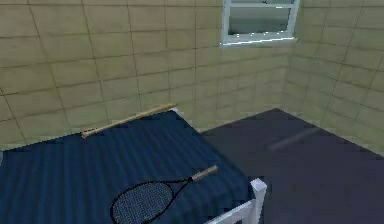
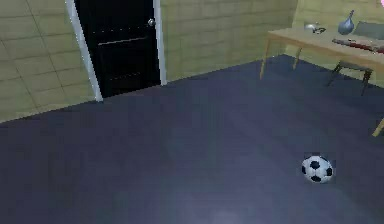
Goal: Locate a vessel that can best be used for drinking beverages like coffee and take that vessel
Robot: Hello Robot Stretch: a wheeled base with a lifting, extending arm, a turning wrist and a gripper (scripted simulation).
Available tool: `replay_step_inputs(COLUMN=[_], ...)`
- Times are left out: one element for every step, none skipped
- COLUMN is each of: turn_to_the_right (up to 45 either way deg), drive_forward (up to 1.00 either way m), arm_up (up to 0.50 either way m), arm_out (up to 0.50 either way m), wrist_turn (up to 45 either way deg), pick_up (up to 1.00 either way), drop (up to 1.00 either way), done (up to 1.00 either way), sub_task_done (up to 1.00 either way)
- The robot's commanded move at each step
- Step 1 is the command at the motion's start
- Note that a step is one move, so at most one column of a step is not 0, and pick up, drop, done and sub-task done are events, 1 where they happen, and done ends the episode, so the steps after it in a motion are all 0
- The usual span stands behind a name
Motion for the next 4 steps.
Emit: replay_step_inputs(turn_to_the_right=[45.0, 45.0, 42.0, 0.0], drive_forward=[0.00, 0.00, 0.00, 0.60], arm_up=[0.00, 0.00, 0.00, 0.00], arm_out=[0.00, 0.00, 0.00, 0.00], wrist_turn=[0.0, 0.0, 0.0, 0.0], pick_up=[0.00, 0.00, 0.00, 0.00], drop=[0.00, 0.00, 0.00, 0.00], done=[0.00, 0.00, 0.00, 0.00], sub_task_done=[0.00, 0.00, 0.00, 0.00])
